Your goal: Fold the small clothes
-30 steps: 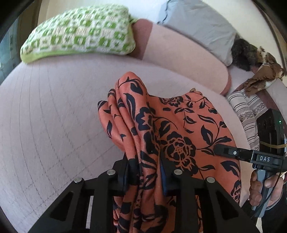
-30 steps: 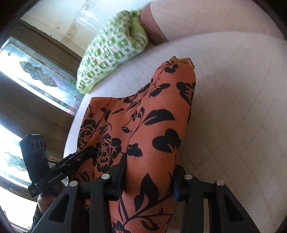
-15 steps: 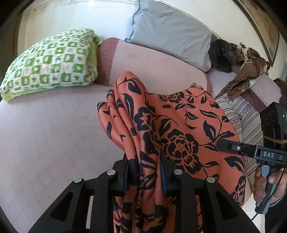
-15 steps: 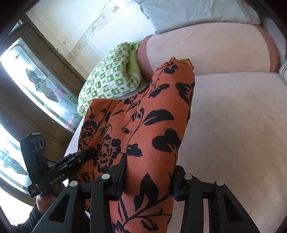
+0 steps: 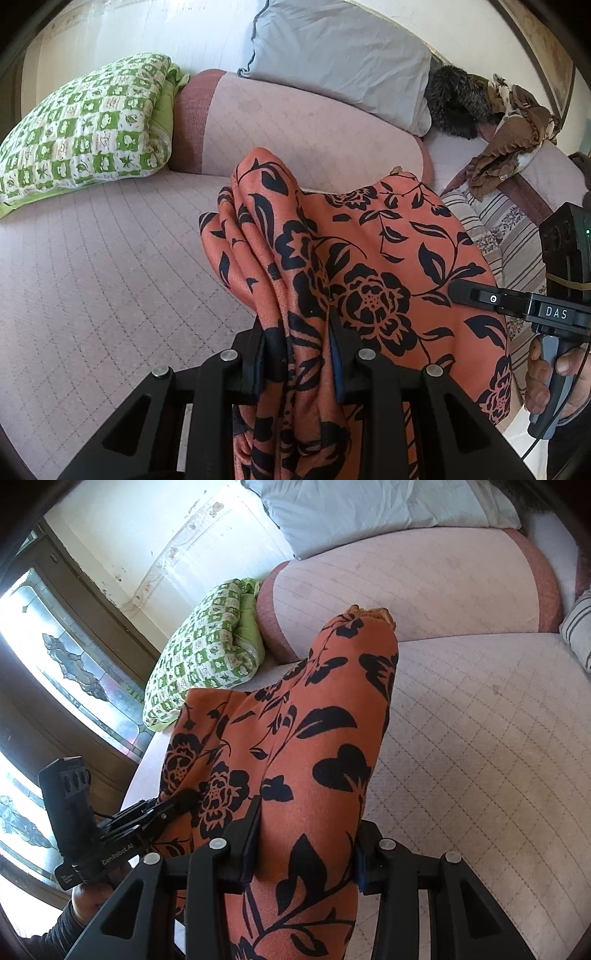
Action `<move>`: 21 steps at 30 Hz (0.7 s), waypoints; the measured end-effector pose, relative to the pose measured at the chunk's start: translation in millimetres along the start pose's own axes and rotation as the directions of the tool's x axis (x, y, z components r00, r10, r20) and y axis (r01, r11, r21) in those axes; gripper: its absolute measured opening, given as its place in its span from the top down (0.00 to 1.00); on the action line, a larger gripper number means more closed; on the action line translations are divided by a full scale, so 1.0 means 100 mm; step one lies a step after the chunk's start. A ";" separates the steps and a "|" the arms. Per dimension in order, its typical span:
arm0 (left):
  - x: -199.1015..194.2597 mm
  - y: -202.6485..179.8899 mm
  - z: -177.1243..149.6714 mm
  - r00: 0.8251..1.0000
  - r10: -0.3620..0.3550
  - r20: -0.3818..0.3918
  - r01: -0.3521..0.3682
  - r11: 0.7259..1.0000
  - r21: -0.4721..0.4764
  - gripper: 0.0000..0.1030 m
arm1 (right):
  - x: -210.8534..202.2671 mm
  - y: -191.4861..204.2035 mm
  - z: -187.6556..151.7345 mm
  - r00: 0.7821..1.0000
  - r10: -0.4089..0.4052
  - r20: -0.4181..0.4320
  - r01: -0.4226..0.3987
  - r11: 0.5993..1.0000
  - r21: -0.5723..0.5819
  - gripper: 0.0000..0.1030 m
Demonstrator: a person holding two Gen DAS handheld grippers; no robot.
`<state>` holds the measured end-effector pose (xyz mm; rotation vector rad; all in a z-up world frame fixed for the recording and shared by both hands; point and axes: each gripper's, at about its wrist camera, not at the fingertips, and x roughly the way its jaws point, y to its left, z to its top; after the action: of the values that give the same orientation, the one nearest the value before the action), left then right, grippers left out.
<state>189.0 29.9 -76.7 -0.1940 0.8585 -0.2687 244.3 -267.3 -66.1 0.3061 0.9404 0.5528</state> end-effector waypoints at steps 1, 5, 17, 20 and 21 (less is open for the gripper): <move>0.02 0.01 -0.01 1.000 0.003 -0.003 -0.003 1.000 0.001 0.72 | 0.01 -0.01 0.00 1.000 0.000 -0.004 0.000 1.000 0.002 0.59; 0.09 0.05 -0.04 1.000 0.010 -0.016 -0.011 1.000 -0.006 0.72 | 0.07 -0.04 0.03 1.000 -0.005 -0.019 0.005 1.000 0.015 0.59; 0.28 0.10 -0.11 0.998 0.022 -0.054 -0.023 1.000 -0.009 0.70 | 0.33 -0.24 0.02 0.998 0.013 -0.057 -0.009 0.998 0.063 0.57; 0.55 0.21 -0.26 0.987 0.035 -0.156 -0.040 0.999 -0.025 0.62 | 0.59 -0.43 -0.10 0.990 -0.062 -0.124 0.073 0.993 0.089 0.47; 0.59 0.27 -0.31 0.982 0.054 -0.179 -0.061 0.997 -0.039 0.58 | 0.63 -0.47 -0.14 0.986 -0.091 -0.142 0.104 0.990 0.092 0.47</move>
<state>205.7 35.3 -146.5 -0.1885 1.0460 -0.2149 277.0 -269.8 -139.2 0.3120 1.1129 0.4421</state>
